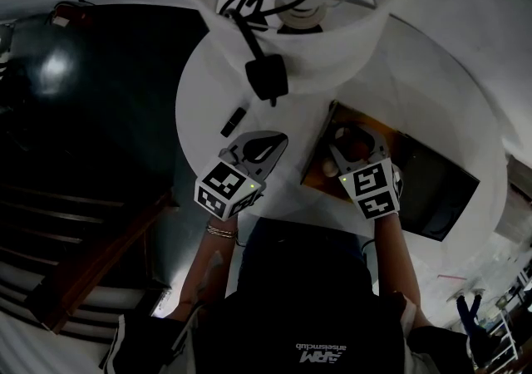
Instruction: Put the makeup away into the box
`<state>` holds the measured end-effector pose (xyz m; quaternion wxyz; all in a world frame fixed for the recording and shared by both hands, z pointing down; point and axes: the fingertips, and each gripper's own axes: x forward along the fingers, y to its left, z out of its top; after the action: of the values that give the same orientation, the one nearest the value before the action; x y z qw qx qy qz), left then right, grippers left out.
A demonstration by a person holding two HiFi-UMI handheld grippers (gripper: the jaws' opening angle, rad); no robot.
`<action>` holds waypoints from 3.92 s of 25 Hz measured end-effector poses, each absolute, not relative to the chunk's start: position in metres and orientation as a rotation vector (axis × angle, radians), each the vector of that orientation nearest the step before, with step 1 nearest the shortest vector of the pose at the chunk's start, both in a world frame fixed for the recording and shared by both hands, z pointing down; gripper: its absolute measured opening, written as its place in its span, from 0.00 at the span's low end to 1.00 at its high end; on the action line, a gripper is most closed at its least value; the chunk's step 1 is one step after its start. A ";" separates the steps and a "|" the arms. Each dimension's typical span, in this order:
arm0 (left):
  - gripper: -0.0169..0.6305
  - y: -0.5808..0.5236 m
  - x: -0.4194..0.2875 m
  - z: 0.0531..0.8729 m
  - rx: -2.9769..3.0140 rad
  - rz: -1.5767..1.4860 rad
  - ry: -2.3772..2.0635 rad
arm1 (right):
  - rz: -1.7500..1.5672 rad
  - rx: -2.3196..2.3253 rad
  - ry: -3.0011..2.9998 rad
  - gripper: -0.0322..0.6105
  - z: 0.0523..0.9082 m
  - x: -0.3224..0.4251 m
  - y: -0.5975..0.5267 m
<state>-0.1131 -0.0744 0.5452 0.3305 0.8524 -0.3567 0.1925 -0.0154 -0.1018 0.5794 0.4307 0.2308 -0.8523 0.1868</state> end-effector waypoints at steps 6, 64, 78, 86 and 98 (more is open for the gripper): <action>0.05 -0.077 -0.110 0.539 2.240 0.484 -0.942 | 0.466 0.574 -2.143 0.41 0.572 -0.016 -0.103; 0.05 -0.049 -0.066 0.430 2.586 0.307 -0.848 | 0.106 1.016 -2.349 0.08 0.399 0.045 -0.068; 0.05 -0.005 -0.081 0.415 2.561 0.345 -1.022 | 0.116 0.913 -2.480 0.08 0.388 0.037 -0.026; 0.05 0.036 -0.075 0.410 2.531 0.348 -1.120 | 0.110 0.835 -2.515 0.08 0.388 0.046 0.011; 0.05 0.092 -0.110 0.406 2.402 0.355 -1.386 | 0.102 0.741 -2.557 0.08 0.395 0.052 0.055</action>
<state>-0.1103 0.0918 0.4060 0.1723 0.8463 -0.4884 0.1250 0.0521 0.0547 0.3951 0.2365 0.2703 -0.9325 0.0373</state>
